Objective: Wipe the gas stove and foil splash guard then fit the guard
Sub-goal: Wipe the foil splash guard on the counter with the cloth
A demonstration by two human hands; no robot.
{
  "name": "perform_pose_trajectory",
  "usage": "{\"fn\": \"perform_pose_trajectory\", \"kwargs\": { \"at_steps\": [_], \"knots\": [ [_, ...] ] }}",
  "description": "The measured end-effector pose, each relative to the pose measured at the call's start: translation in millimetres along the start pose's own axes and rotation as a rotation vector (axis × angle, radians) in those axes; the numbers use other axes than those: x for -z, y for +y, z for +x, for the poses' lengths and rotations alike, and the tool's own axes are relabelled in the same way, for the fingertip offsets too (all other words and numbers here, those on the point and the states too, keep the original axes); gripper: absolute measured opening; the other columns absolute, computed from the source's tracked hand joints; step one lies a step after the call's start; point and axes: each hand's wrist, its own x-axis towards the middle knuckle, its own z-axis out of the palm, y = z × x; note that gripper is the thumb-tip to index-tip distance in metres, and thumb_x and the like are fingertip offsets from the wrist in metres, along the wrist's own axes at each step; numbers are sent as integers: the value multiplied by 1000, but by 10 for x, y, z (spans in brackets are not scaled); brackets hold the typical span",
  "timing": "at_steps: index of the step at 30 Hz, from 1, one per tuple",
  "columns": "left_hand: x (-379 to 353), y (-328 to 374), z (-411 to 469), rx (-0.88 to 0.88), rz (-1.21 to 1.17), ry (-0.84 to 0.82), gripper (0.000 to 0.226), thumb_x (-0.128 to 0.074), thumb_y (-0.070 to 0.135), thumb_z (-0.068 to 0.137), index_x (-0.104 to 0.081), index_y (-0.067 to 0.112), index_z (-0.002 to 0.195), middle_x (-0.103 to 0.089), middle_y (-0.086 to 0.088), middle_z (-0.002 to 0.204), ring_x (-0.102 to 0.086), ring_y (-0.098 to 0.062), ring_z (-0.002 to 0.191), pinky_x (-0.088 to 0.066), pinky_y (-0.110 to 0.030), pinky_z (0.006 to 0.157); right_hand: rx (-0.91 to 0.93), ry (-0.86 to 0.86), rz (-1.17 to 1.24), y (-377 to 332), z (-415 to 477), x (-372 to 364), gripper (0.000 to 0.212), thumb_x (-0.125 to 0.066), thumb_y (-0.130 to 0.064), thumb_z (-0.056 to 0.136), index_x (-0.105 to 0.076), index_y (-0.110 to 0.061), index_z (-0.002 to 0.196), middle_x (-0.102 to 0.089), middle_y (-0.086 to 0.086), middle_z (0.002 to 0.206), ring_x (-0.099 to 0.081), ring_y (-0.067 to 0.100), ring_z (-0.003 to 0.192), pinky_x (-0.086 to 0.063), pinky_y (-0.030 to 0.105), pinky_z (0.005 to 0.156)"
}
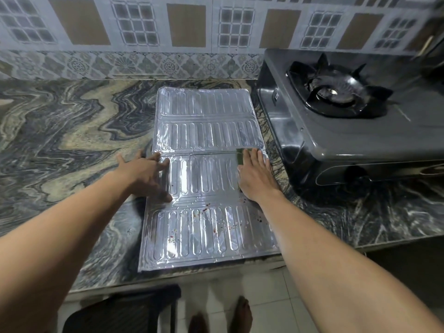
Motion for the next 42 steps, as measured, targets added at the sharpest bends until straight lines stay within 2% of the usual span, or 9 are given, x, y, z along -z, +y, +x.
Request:
{"fn": "perform_pose_trajectory", "kwargs": {
  "at_steps": [6,10,14,17,27,30,33,37,42],
  "knots": [
    [3,10,9,7,1,-3,117,-73,75,62,-17,38,157,5,10,166,7,-34,152,-1,-78,108,-78,59,42,26,-119,-46,60,-25,-26,106,-2,-4,157,4,21,164,6,33,152,3,47,123],
    [-10,-2,16,7,10,-1,118,-73,77,61,-16,38,157,5,10,166,7,-34,152,-1,-79,108,-109,71,-2,24,-252,-108,63,-30,-26,105,-1,-3,156,2,23,163,4,35,152,2,48,123],
    [-10,-3,21,16,23,11,119,-71,79,60,-16,37,157,4,10,166,1,-33,153,0,-79,107,-119,85,-30,-56,-408,-166,75,-44,-23,100,2,-3,156,3,23,163,5,35,152,4,48,122],
    [-19,6,17,16,15,4,120,-70,80,59,-15,37,157,7,10,166,1,-34,152,1,-79,107,-122,101,0,-122,-465,-186,71,-40,-22,101,2,-4,157,4,20,164,6,33,152,5,48,122],
    [11,66,-57,4,-31,-14,115,-73,73,65,-17,33,157,6,7,166,5,-38,151,2,-80,106,-19,59,90,-508,-491,-216,78,-44,-10,95,3,-7,157,7,16,165,12,30,152,6,49,122],
    [-7,50,-59,7,-66,-15,116,-74,72,66,-14,35,158,8,7,166,9,-38,151,3,-79,106,43,57,108,-679,-452,-236,81,-47,-7,93,3,-7,157,6,15,165,11,29,152,9,48,121],
    [-8,42,-63,0,-87,-10,116,-75,71,64,-15,35,157,7,8,166,10,-39,150,6,-79,105,99,76,118,-851,-421,-277,77,-42,-2,94,2,-8,157,4,12,166,11,27,152,13,43,118],
    [-31,8,-73,-30,-67,19,119,-72,74,64,-11,35,158,7,7,167,10,-38,151,5,-78,107,151,75,124,-1022,-382,-312,69,-36,-5,99,0,-9,158,2,11,166,10,26,152,13,42,118],
    [-133,-155,-174,-87,-94,68,121,-69,79,62,-9,35,158,14,5,165,20,-33,149,4,-73,110,156,56,99,-1035,-379,-308,67,-35,-8,101,2,-9,158,5,11,166,11,26,152,12,44,118]
  ]
}}
